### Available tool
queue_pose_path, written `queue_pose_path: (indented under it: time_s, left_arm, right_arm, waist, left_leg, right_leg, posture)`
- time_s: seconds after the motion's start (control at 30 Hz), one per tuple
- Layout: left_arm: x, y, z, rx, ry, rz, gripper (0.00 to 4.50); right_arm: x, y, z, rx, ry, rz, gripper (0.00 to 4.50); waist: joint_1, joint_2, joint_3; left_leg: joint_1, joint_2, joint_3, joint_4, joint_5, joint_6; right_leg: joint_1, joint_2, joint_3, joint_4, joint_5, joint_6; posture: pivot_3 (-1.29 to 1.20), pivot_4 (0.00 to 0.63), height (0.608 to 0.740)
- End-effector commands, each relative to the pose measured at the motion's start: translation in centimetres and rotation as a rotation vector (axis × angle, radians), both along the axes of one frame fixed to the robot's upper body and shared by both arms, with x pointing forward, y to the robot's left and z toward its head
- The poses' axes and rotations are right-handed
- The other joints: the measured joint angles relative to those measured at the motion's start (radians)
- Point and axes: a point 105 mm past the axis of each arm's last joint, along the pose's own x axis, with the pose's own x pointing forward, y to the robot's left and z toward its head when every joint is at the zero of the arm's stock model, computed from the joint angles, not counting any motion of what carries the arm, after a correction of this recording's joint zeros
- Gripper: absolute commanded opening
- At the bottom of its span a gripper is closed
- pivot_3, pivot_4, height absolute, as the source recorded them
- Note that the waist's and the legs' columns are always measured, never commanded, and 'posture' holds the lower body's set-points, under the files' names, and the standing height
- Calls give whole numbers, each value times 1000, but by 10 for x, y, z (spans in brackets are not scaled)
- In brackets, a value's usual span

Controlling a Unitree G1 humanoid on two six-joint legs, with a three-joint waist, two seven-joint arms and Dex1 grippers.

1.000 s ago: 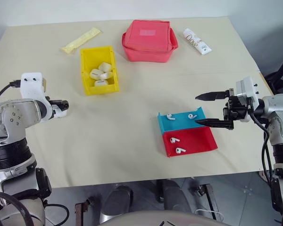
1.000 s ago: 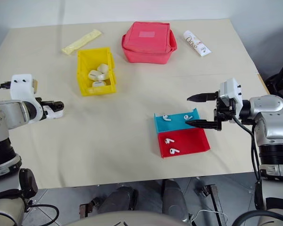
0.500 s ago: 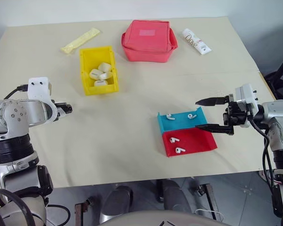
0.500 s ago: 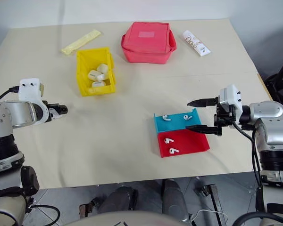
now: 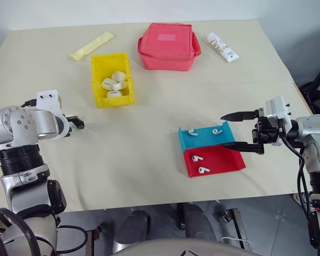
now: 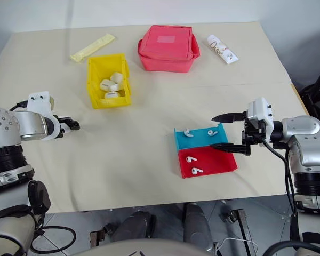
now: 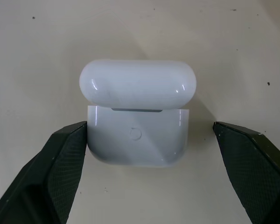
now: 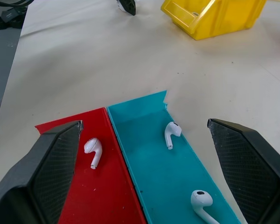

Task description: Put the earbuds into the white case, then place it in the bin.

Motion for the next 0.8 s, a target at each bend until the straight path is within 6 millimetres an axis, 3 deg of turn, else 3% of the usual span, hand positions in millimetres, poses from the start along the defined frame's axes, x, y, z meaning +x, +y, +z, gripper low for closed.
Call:
queue_pose_path:
  time_s: [0.03, 0.33, 0.57, 0.67, 0.8]
  left_arm:
    - [-1, 4, 0, 24, 11, 16, 4489]
    - [-8, 12, -5, 49, 52, 19, 4489]
    - [-15, 16, -7, 65, 59, 26, 2783]
    - [-19, 15, 0, 83, 17, -15, 2782]
    - [-19, -6, 25, 142, -145, -216, 2782]
  right_arm:
    - [-3, -6, 13, 1, -49, -7, 4500]
    - [-3, -6, 13, -2, -45, -15, 4500]
    - [-1, -8, 14, -7, -49, -25, 4500]
    - [-2, -10, 15, -10, -51, -32, 4500]
    - [-1, -13, 19, -14, -60, -47, 4500]
  waist:
    - [0, 0, 0]
    - [-3, 0, 0]
    - [-6, 0, 0]
    - [-9, 0, 0]
    - [-6, 0, 0]
  left_leg:
    - [0, 0, 0, 0, 0, 0]
    - [1, 1, 1, 0, 0, 0]
    - [2, 1, 1, -1, 0, -1]
    - [3, 1, 2, -1, -1, -1]
    - [2, 1, 2, -2, -1, -1]
  right_leg:
    - [0, 0, 0, 0, 0, 0]
    - [0, 0, 1, 1, 0, 0]
    - [0, 0, 2, 1, 0, 0]
    - [-1, 1, 3, 1, 0, 0]
    - [-2, 1, 4, 1, 0, -1]
  posture:
    - [0, 150, 740]
    - [0, 150, 740]
    - [0, 150, 740]
    - [0, 150, 740]
    - [0, 150, 740]
